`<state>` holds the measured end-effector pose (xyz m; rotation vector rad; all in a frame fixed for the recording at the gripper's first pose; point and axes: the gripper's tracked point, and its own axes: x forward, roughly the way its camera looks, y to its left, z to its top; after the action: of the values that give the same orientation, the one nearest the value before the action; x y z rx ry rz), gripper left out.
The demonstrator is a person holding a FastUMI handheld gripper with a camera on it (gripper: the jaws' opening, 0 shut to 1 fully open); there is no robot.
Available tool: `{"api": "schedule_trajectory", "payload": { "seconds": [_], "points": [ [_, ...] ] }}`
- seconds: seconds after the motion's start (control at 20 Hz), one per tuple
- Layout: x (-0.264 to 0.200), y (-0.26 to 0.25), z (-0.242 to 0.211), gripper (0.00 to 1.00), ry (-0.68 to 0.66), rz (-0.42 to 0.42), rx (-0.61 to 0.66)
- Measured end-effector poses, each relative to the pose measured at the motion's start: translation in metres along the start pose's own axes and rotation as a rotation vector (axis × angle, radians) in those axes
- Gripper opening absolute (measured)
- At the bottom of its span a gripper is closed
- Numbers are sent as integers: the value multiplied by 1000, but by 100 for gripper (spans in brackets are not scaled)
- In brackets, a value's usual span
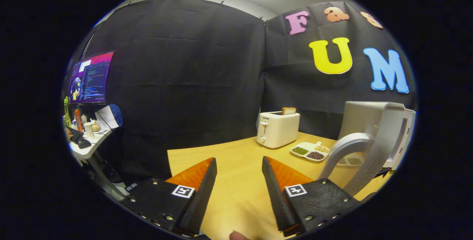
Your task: Open the microwave, put the food inside, and close the microwave door.
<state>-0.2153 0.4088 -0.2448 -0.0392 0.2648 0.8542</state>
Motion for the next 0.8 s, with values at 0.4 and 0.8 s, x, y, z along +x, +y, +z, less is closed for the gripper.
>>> {"api": "schedule_trajectory", "payload": {
  "seconds": [0.4, 0.8],
  "points": [
    [-22, -64, 5, 29, -33, -184, -44],
    [-83, -175, 9, 29, -63, -434, 2]
  ]
}}
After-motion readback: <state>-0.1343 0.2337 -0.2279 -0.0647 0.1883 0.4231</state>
